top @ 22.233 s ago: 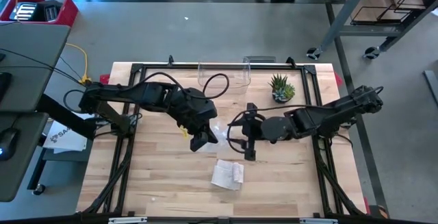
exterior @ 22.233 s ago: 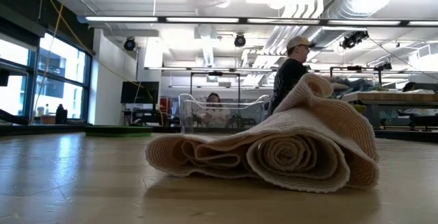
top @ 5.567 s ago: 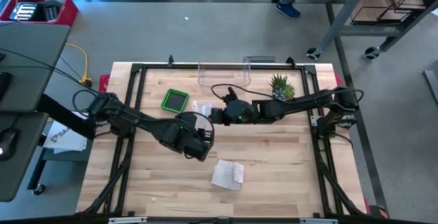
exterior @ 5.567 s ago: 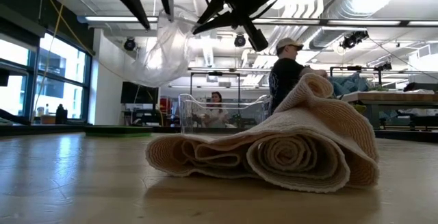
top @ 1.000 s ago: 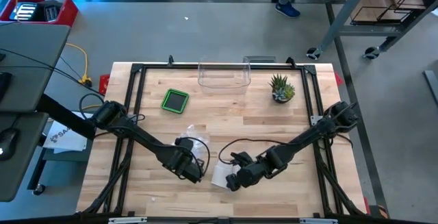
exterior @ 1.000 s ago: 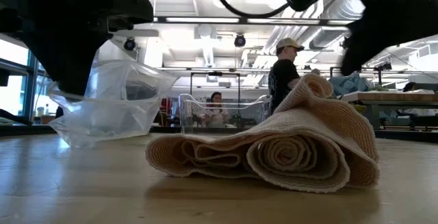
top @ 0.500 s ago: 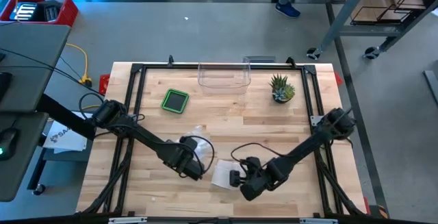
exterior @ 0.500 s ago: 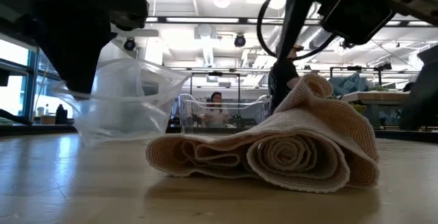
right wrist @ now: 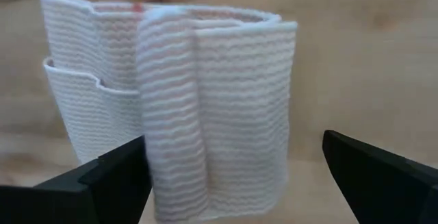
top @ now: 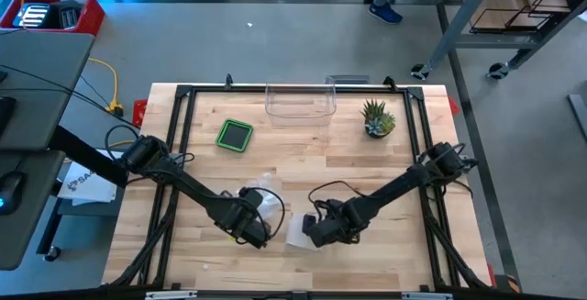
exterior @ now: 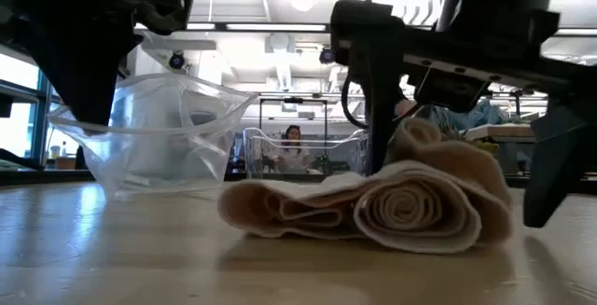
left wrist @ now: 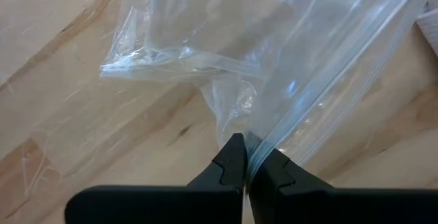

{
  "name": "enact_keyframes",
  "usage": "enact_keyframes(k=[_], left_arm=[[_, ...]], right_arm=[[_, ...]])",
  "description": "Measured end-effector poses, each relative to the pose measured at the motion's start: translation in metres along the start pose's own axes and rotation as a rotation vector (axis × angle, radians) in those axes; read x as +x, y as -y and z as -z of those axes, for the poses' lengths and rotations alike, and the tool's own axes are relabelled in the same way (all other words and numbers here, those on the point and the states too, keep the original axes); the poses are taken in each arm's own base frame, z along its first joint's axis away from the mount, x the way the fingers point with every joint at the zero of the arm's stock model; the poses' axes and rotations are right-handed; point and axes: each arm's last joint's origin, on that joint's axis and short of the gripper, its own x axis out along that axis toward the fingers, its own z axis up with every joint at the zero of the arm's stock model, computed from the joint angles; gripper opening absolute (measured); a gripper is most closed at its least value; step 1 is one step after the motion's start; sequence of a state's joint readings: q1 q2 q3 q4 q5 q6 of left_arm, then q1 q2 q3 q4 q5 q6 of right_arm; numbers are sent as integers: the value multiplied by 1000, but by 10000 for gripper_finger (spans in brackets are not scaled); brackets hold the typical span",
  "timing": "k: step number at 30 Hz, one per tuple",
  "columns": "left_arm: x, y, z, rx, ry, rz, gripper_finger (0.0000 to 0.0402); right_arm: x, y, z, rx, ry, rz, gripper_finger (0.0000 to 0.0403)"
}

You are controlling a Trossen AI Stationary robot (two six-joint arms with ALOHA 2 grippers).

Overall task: Roll bandage
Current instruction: Put the rolled bandage into the transparent zip bag

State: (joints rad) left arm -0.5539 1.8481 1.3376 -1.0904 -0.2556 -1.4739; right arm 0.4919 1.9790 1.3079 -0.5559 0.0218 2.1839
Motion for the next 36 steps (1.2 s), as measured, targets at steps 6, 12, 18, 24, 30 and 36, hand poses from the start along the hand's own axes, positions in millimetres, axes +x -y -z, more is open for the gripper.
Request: enact_keyframes(k=[6,12,18,24,30,36], left_arm=[[0,0,1,-41,2,2,0],[0,4,-1,-79,5,41,0],[0,6,-2,-87,-1,56,0],[0,6,-1,-79,-11,58,0],[0,6,-1,-56,-14,60,0],[-1,6,0,-48,-19,67,0]], right_arm=[[2,-4,4,-28,-58,-26,394],[2,-1,7,-241,-37,-37,394],[2,-3,5,-173,43,-85,394],[1,-5,5,-79,59,-125,394],[6,-6,5,-75,-7,-95,394],[14,-3,8,-64,-6,-79,394]])
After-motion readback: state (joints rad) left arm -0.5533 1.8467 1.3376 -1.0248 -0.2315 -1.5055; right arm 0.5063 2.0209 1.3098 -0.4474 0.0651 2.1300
